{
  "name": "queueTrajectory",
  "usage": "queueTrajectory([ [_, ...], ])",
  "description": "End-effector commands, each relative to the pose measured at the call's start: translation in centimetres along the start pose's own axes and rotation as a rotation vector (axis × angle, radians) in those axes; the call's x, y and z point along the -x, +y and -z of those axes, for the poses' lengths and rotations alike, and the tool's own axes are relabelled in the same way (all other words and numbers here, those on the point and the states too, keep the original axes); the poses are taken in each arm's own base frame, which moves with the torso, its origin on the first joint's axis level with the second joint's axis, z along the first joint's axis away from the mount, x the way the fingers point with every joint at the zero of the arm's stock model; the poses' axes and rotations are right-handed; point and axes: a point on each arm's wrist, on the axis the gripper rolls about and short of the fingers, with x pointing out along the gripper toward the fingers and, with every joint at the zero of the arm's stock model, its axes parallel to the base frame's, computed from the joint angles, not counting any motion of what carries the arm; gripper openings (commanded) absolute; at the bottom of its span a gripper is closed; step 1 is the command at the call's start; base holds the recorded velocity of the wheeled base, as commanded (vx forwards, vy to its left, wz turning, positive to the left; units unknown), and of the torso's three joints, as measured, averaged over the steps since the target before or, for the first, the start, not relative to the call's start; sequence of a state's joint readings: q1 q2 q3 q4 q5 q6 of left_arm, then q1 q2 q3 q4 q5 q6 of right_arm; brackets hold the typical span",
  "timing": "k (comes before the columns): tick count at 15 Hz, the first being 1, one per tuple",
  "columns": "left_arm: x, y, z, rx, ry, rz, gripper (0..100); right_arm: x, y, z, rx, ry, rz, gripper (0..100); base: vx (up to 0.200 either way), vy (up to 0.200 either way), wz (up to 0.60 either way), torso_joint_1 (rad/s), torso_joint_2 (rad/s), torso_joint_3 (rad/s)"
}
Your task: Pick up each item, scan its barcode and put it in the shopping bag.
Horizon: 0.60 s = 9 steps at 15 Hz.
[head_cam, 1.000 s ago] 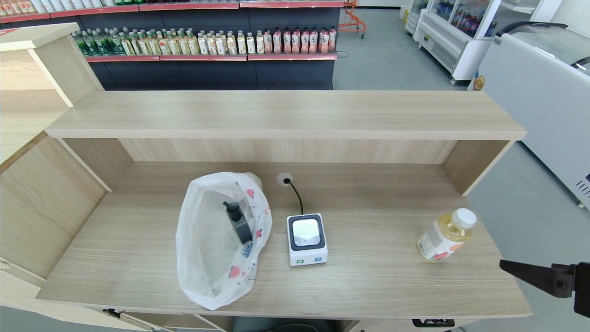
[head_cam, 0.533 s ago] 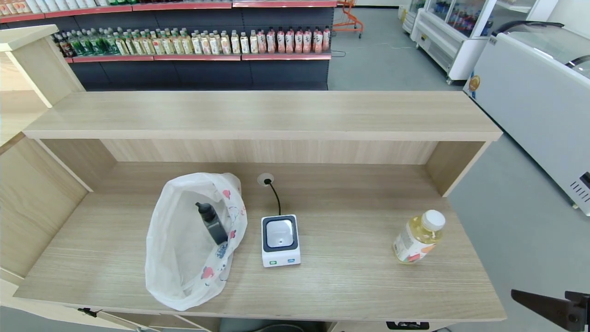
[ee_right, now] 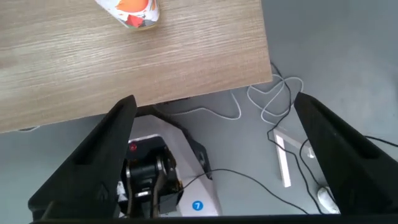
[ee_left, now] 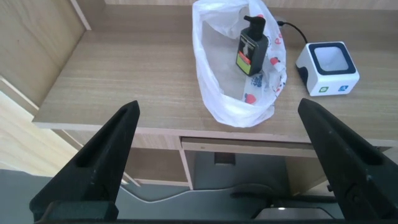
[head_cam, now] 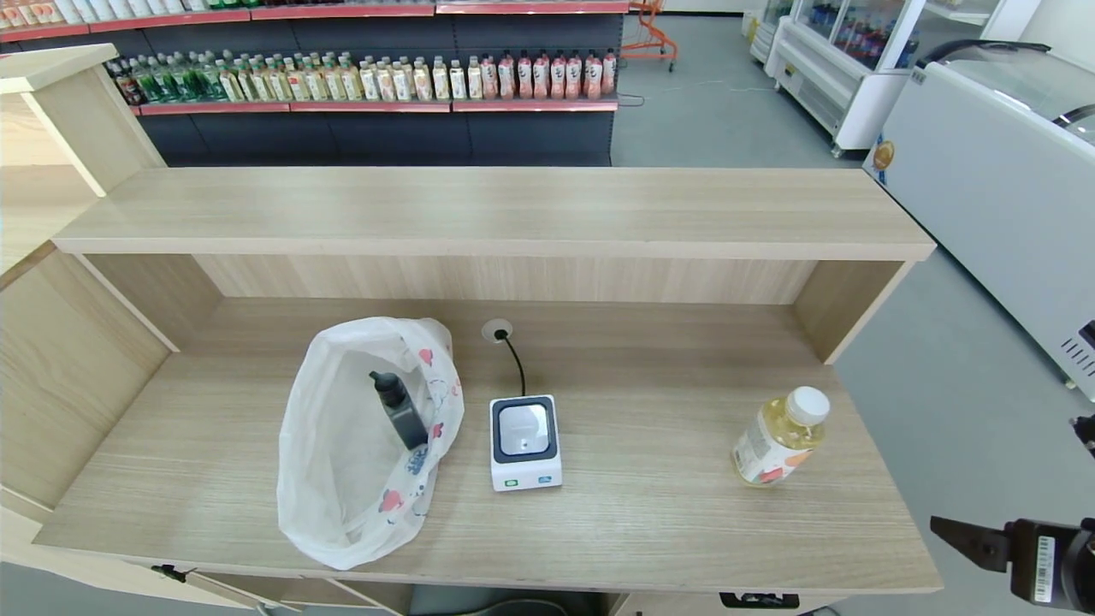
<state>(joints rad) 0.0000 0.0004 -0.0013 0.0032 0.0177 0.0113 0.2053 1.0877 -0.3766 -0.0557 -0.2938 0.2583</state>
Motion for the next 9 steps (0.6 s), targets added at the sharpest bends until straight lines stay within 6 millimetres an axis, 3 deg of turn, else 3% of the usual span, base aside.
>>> queueTrajectory([
  [1,0.0,0.0,0.0,0.001,-0.001,0.001,100,-2.0,0.9,1.3,0.051,0.069,0.0,100,0.0,0.0,0.0,0.0,0.0,0.0],
  [4,0.0,0.0,0.0,-0.001,-0.001,-0.001,100,-2.7,1.9,1.4,0.084,0.06,-0.013,100,0.0,0.0,0.0,0.0,0.0,0.0],
  [9,0.0,0.0,0.0,-0.001,0.001,-0.001,100,-6.8,3.4,1.2,0.101,0.038,0.001,100,0.0,0.0,0.0,0.0,0.0,0.0],
])
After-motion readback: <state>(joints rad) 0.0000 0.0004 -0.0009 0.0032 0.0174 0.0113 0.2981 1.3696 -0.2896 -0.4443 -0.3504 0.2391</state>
